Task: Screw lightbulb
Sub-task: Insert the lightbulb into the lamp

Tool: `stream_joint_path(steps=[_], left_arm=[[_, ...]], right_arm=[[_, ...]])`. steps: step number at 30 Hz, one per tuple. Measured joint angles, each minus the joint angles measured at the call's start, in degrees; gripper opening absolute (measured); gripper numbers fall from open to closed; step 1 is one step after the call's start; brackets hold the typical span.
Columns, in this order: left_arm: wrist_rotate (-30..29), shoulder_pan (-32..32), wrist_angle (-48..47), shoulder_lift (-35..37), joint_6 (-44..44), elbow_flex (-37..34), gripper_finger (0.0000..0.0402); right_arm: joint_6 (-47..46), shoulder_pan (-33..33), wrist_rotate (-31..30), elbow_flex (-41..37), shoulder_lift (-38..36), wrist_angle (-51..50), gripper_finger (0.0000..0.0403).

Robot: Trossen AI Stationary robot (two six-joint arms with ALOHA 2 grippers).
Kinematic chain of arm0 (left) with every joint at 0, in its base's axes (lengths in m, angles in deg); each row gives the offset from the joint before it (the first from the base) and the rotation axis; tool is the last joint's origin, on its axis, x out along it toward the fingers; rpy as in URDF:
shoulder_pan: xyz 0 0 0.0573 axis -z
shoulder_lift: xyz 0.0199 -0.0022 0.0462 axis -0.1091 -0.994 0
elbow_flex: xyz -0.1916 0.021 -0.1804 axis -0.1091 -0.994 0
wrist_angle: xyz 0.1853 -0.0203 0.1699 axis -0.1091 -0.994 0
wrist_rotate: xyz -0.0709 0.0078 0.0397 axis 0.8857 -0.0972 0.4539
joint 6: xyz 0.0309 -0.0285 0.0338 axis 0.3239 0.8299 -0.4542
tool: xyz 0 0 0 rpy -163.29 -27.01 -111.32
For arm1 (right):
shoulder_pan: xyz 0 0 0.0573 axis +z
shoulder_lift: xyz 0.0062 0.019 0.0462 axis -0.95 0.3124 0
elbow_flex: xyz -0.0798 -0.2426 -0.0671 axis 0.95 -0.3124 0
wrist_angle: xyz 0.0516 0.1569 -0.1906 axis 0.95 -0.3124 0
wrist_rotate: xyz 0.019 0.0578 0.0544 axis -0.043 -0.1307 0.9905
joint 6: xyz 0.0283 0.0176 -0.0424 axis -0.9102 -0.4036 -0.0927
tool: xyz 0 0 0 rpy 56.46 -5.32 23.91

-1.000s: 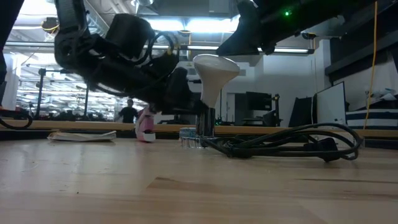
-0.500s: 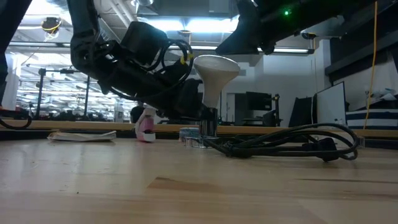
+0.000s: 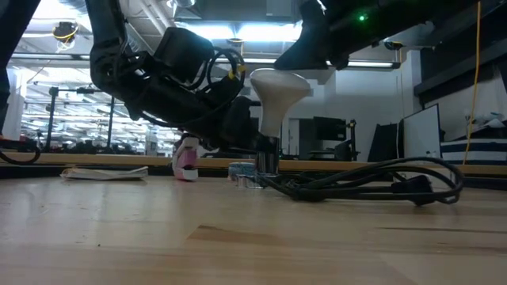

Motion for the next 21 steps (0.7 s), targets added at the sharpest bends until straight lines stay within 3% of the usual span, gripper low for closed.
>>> stream_joint_path(steps=[21], left_arm=[[0.32,1.12,-1.32,0.02,-1.95,1.55,0.0184]], right_arm=[[-1.34,-3.64,3.07,0.13,-0.11,0.3,0.005]])
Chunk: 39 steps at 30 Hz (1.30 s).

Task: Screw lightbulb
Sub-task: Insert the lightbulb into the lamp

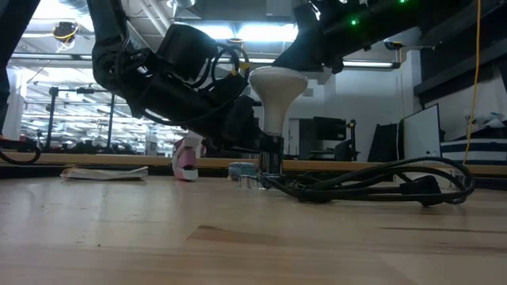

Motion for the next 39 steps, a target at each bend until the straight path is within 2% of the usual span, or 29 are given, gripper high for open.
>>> stream_joint_path(steps=[31,39], left_arm=[[-0.15,-0.02,-0.51,0.0,0.48,0.13,0.0184],[-0.21,-0.55,-0.55,0.0,6.74,0.13,0.02]], right_arm=[[0.44,-1.15,0.49,-0.02,2.56,1.42,0.005],[0.5,-1.06,0.38,-0.07,2.58,1.4,0.005]])
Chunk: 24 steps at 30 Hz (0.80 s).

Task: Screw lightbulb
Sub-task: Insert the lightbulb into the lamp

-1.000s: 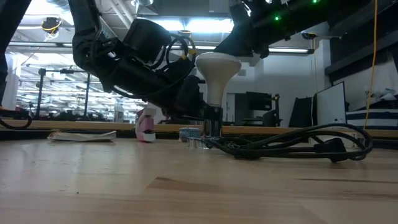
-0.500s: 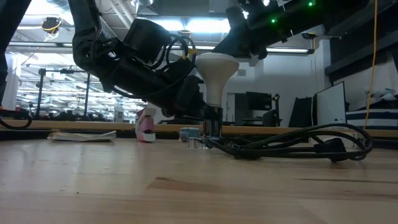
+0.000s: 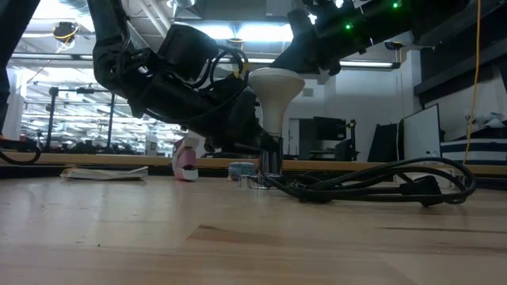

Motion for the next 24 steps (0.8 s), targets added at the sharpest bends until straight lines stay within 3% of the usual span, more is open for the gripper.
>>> stream_joint_path(steps=[10,15,24], left_arm=[[0.06,0.7,0.45,0.15,0.83,0.04,0.0268],[-0.59,1.48,0.28,0.15,-3.63,0.04,0.0268],[-0.74,1.03,0.58,0.2,-0.51,0.04,0.0265]], right_arm=[[0.06,0.0,-0.06,-0.04,0.02,0.0,0.005],[0.04,0.0,0.33,-0.04,0.02,0.0,0.005],[0.03,0.0,0.28,-0.04,0.04,0.0,0.005]])
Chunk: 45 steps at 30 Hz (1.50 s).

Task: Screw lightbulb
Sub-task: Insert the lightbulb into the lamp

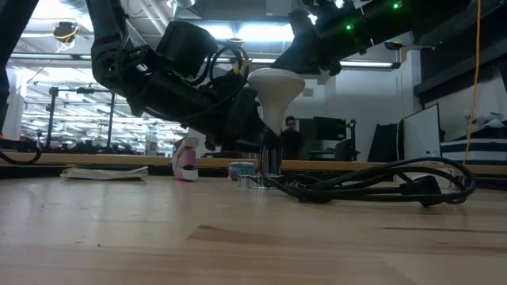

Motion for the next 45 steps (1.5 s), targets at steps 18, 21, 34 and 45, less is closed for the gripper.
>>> stream_joint_path(steps=[18,21,34,45], left_arm=[[0.23,-0.26,7.88,0.13,1.36,0.11,0.0265],[0.22,-0.26,9.88,0.13,-0.07,0.09,0.0265],[-0.11,-0.28,10.77,0.15,0.12,0.05,0.0219],[-0.49,-0.35,9.92,0.04,-0.16,-0.02,0.0146]], right_arm=[[-0.03,0.02,0.11,0.0,0.09,-0.02,0.005],[-0.03,0.04,0.09,-0.02,0.09,-0.02,0.005],[-0.03,0.02,-0.43,-0.02,0.07,0.02,0.005],[-0.06,-0.08,-1.94,-0.02,0.07,0.15,0.005]])
